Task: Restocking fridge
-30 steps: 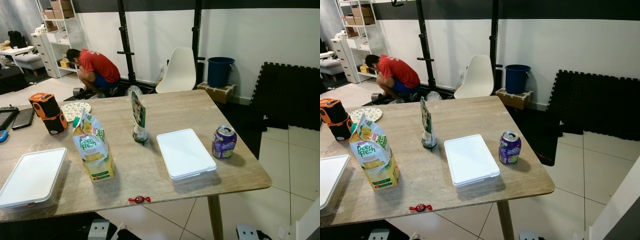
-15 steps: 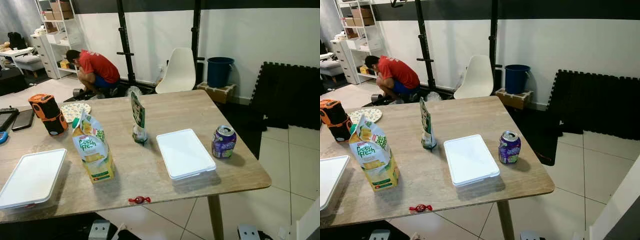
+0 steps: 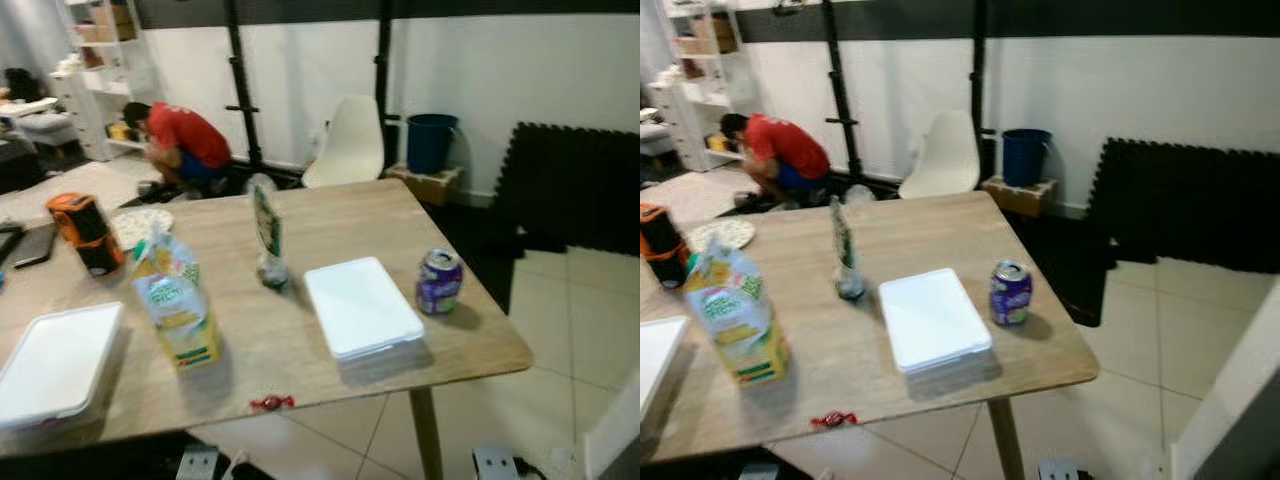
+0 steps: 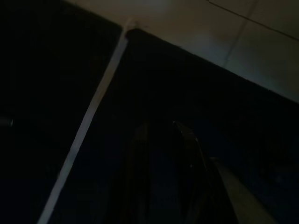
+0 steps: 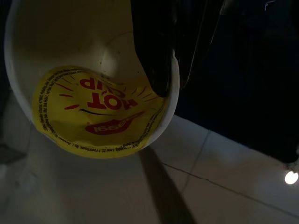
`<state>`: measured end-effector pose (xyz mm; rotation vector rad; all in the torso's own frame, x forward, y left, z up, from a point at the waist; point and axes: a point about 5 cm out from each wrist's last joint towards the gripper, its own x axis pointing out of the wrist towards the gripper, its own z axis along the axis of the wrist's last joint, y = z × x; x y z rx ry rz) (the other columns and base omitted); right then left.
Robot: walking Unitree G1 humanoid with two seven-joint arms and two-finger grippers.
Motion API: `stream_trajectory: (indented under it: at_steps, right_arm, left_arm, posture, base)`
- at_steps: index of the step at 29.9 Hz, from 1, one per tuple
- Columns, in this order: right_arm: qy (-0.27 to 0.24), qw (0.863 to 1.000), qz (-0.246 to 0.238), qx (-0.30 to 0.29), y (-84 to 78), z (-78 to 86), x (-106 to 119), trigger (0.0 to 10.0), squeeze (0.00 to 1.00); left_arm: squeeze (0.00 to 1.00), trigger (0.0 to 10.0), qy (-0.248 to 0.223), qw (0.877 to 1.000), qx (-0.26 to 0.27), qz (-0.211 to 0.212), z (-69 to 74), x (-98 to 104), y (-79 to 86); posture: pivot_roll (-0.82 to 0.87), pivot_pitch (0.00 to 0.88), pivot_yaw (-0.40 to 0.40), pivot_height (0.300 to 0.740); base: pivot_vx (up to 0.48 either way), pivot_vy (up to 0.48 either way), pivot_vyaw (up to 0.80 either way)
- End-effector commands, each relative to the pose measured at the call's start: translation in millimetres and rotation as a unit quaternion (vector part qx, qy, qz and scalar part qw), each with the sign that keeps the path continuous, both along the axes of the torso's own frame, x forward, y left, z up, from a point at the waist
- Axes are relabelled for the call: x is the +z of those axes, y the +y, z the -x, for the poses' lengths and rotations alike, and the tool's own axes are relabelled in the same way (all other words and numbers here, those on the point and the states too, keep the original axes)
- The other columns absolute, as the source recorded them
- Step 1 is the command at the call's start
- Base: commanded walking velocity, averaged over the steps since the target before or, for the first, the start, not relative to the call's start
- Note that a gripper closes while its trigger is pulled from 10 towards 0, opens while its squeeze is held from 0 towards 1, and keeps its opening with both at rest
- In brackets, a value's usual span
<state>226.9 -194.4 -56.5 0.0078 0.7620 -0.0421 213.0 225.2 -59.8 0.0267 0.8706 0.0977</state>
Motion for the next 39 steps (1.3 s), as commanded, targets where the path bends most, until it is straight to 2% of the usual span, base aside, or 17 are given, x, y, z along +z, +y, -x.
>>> stream_trajectory:
  at_steps: [1,39]
  right_arm:
    - [0.009,1.000,-0.004,-0.009,-1.6,5.1,-3.2,10.0,0.00]
    - [0.018,1.000,-0.002,-0.008,-4.7,9.0,-5.3,10.0,0.00]
  left_arm:
    - [0.00,10.0,0.004,1.000,-0.008,-0.007,0.4,-0.1,0.9]
    - [0.00,10.0,0.021,1.000,-0.021,-0.005,6.7,-3.3,2.8]
  posture:
    - [0.01,0.071,0.069,0.740]
    - [0.02,0.073,0.064,0.740]
  base:
    - [0.000,0.000,-0.80]
    - [0.000,0.000,-0.80]
